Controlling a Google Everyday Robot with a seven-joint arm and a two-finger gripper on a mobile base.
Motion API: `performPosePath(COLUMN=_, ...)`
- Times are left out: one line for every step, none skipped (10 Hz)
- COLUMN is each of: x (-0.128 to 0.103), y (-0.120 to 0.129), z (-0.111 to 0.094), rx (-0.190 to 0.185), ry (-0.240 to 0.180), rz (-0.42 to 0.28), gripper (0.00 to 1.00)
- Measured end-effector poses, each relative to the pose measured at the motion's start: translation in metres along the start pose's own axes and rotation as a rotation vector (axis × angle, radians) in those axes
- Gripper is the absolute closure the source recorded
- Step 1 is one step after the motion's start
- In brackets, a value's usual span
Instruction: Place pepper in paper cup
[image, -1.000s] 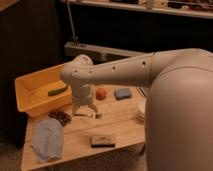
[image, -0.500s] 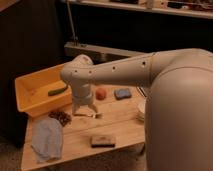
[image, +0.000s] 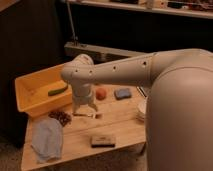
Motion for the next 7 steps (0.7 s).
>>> performPosePath(x=-0.015, y=-0.002, z=-0.004, rx=-0.007, ry=-0.03, rz=-0.05, gripper=0.35)
performPosePath(x=-0.034, y=-0.007, z=-0.011, rx=-0.014, ry=-0.065, rz=-0.104, gripper=0.35)
performPosePath(x=-0.058, y=-0.013, z=-0.017, rx=-0.021, ry=-0.101, rz=-0.179, gripper=0.35)
performPosePath(x=-0.084, y=-0.02, z=-0.024, rx=-0.024, ry=-0.137, rz=-0.272, gripper=0.35)
performPosePath(x=-0.114, y=-0.025, z=-0.032, rx=-0.022, ry=-0.182, rz=-0.398, gripper=0.35)
performPosePath(x=-0.137, y=-0.024, z=-0.039, rx=-0.027, ry=-0.234, rz=-0.492, gripper=0.35)
performPosePath(x=-0.156, y=-0.021, z=-0.045, rx=-0.029, ry=-0.281, rz=-0.555, gripper=0.35)
